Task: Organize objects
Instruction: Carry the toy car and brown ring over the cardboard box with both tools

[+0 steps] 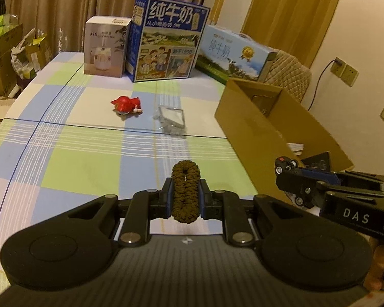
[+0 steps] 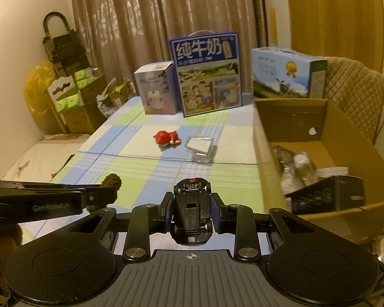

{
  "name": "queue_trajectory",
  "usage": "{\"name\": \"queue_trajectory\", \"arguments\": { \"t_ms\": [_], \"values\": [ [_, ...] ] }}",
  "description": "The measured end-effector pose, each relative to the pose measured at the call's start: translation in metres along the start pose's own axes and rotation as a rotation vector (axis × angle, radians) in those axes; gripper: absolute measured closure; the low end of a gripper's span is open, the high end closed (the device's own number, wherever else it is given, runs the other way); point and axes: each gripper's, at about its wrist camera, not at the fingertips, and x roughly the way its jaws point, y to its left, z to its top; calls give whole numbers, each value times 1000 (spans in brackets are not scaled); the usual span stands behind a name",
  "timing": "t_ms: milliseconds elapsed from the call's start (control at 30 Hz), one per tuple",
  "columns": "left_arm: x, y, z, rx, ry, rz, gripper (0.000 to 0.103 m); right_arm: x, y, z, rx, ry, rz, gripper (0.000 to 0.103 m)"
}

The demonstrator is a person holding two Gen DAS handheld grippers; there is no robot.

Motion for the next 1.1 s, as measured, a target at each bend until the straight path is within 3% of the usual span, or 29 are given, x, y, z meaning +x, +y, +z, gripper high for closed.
{"name": "queue_trajectory", "arguments": {
  "t_ms": [500,1100],
  "values": [
    [-37,-72,-12,75,-27,-74,88,-74,-47,-20,62,-56,-109,76],
    [-33,-134,-17,155,-12,-150,88,-108,-89,-26,96,-83,-178,76]
  ]
}}
